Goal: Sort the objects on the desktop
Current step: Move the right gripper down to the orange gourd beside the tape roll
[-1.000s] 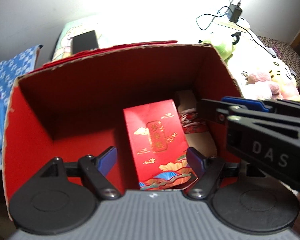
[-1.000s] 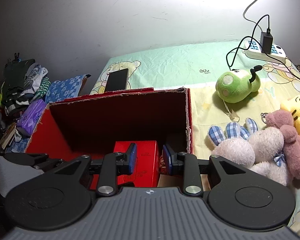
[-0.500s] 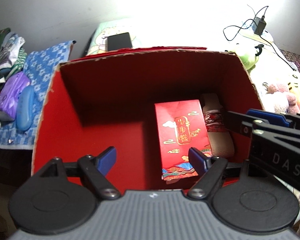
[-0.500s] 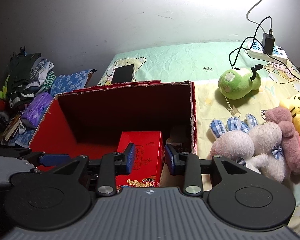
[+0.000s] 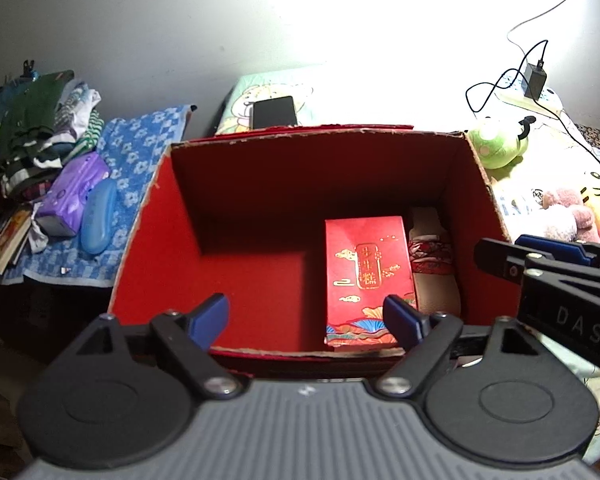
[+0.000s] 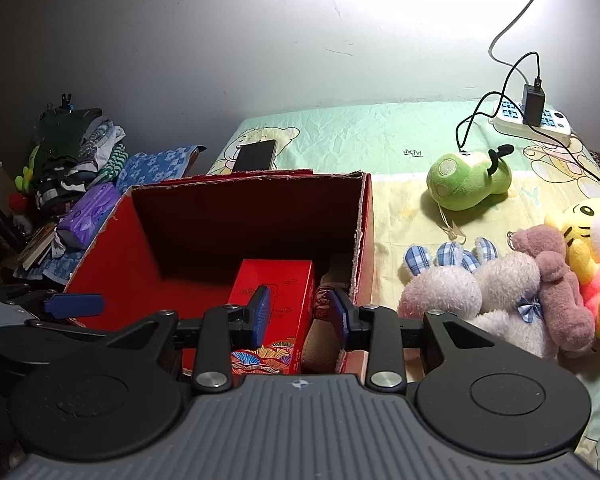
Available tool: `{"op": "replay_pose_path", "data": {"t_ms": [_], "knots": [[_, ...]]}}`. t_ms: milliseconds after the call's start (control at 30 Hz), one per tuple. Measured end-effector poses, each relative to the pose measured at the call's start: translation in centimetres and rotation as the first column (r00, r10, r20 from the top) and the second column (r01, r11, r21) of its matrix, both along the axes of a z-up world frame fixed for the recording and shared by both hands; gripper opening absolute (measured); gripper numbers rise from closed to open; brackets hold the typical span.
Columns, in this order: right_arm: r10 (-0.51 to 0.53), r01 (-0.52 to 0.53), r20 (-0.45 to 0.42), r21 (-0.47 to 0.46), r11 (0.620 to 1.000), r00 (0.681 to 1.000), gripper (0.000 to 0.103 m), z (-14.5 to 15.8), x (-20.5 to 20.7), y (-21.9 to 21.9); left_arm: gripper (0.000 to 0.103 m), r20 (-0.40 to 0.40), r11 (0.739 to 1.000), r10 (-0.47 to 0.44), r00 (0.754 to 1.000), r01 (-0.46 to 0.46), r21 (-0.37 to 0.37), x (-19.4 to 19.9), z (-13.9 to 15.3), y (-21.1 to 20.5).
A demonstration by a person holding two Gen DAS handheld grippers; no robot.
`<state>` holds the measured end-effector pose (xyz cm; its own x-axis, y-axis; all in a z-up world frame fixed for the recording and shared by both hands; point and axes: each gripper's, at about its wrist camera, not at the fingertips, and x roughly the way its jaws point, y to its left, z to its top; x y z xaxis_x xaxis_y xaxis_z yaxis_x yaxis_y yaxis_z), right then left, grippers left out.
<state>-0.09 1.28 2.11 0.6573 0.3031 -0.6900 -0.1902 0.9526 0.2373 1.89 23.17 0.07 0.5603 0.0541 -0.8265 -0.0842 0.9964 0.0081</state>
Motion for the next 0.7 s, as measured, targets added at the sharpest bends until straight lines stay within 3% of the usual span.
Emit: {"op": "replay_pose_path", "data": {"t_ms": [700], "knots": [[0.126, -0.126, -0.018, 0.036, 0.991, 0.992, 0.035, -0.7, -2.7, -3.0, 0.087, -0.029, 0.996, 0.09, 0.996, -0.089, 0.017, -4.2, -0.4, -3.8]]}}
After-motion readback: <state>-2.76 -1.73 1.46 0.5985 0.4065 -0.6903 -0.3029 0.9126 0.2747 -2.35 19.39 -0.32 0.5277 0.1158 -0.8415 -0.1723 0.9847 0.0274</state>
